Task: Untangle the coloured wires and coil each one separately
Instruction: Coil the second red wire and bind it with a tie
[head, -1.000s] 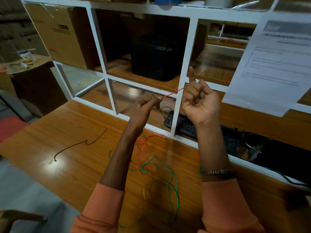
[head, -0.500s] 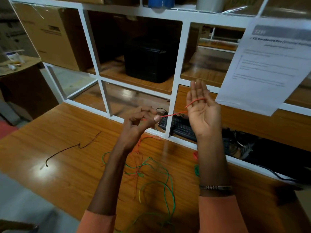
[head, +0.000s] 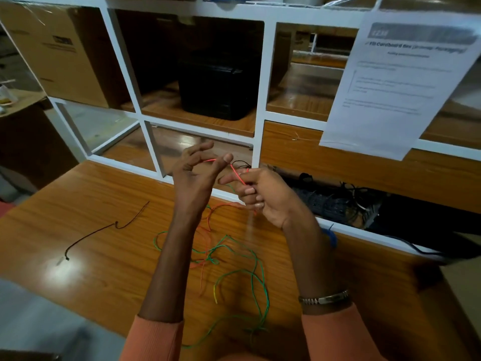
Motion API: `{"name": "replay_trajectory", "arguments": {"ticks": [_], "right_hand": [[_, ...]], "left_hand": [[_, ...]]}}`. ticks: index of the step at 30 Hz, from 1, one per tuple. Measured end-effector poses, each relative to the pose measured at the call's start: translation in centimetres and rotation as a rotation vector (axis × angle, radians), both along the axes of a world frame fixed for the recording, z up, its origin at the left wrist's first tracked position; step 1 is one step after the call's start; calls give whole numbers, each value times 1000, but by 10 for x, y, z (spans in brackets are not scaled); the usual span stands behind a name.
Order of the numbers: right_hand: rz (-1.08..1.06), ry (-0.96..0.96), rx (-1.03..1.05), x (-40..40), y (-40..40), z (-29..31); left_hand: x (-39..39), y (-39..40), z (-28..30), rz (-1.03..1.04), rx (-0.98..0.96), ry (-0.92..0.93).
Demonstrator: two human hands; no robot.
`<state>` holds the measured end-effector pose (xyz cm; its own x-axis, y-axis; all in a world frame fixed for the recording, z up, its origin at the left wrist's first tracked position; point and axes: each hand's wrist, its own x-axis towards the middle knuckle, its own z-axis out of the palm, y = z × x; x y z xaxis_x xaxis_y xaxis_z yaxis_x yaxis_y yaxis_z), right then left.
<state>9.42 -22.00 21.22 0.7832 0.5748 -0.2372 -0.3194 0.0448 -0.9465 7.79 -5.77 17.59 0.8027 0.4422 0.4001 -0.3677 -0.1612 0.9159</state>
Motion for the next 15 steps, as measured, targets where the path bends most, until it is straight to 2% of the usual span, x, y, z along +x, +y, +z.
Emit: {"name": "replay_trajectory", "arguments": {"ticks": [6,11,13,15], "right_hand": [[80,343,193,-7,-12,-13],[204,393,303,-10,-26,-11],[317,355,455,-14,-27,-10],[412,317,693,-16,-27,-8]], "left_hand": [[2,-10,4,-50,-4,107],[-5,-16,3,-187,-71,175],[-3,-15,-4,-138,-111,211],[1,-14,-16,-28,-87,252]]}}
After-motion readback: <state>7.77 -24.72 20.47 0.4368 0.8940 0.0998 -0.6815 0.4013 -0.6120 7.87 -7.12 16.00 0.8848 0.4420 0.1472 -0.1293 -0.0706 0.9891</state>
